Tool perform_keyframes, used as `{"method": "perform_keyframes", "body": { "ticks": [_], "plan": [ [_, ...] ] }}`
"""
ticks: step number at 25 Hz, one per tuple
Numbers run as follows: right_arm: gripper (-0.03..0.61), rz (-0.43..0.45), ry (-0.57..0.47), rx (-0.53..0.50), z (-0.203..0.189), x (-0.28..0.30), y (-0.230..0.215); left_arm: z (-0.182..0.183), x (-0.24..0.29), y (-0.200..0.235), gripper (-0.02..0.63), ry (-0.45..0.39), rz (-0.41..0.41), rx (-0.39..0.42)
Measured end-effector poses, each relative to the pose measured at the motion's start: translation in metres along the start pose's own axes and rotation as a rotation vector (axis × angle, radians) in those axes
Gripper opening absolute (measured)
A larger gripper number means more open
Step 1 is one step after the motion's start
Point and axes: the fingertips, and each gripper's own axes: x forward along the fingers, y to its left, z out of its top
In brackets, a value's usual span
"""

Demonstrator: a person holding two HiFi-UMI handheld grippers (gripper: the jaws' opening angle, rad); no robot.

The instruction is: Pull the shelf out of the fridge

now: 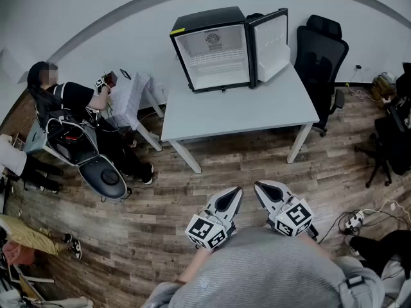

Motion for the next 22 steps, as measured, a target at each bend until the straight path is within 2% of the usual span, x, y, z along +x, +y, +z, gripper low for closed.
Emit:
{"method": "perform_keyframes", "body": {
  "ticks": [5, 9, 22],
  "plan": [
    [0.012, 0.004, 0.002, -0.003, -0.001, 0.001, 0.004, 0.001, -0.004, 0.003, 0.012, -0.011, 0.004, -0.008],
    [0.012, 0.041, 0.02, -0.019, -0.005, 0.003, 0.012, -0.001, -0.006, 0.006, 0.012, -0.015, 0.014, -0.014],
    [0.012, 0.057, 0.013, -0.017, -0.002, 0.015, 0.012, 0.002, -0.007, 0.016, 0.012, -0.016, 0.02, -0.024]
  ]
}}
